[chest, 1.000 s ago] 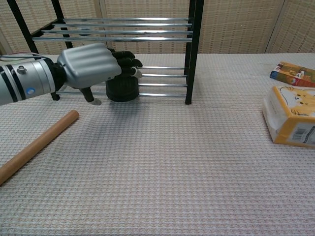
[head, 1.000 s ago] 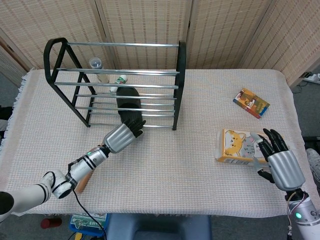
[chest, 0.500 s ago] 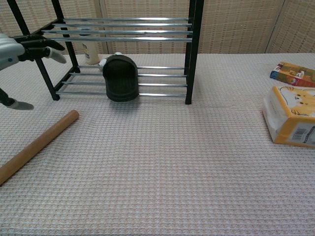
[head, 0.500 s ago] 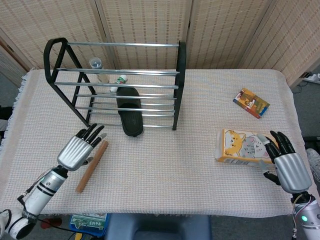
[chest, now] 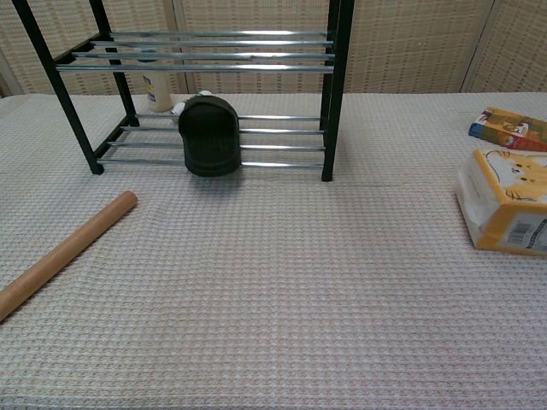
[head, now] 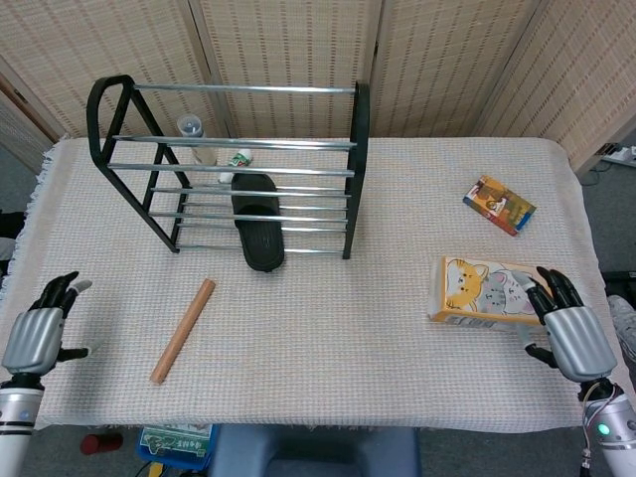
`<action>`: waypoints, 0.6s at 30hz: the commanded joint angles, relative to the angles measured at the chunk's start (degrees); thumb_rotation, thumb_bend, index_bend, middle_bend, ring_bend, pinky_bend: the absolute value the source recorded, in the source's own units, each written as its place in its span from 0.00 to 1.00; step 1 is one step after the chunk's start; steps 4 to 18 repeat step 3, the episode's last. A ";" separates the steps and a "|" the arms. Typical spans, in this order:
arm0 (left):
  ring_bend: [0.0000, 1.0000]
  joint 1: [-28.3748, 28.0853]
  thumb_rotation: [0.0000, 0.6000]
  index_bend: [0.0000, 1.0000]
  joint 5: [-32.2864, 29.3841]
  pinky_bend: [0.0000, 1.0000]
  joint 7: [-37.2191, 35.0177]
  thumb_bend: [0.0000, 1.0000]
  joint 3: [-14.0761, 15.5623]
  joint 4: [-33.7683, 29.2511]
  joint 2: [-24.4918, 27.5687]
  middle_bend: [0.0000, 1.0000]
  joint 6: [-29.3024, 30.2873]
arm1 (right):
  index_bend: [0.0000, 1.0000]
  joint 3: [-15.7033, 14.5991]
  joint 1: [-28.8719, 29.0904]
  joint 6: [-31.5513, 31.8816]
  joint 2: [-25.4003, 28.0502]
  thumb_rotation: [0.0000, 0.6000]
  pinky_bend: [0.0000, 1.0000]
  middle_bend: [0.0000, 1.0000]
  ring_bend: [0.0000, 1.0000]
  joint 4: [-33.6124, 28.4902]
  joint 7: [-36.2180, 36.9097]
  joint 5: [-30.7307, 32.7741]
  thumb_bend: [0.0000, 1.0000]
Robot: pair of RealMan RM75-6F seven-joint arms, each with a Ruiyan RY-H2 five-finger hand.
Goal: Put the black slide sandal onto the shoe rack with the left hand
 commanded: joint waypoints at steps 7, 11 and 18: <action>0.09 4.84 1.00 0.18 0.94 0.32 -3.03 0.14 -0.15 -2.59 -0.28 0.10 4.57 | 0.00 -0.07 -0.90 0.24 -0.53 1.00 0.07 0.18 0.09 0.18 0.07 1.38 0.47; 0.09 4.84 1.00 0.18 0.94 0.32 -3.03 0.14 -0.15 -2.59 -0.28 0.10 4.57 | 0.00 -0.07 -0.90 0.24 -0.53 1.00 0.07 0.18 0.09 0.18 0.07 1.38 0.47; 0.09 4.84 1.00 0.18 0.94 0.32 -3.03 0.14 -0.15 -2.59 -0.28 0.10 4.57 | 0.00 -0.07 -0.90 0.24 -0.53 1.00 0.07 0.18 0.09 0.18 0.07 1.38 0.47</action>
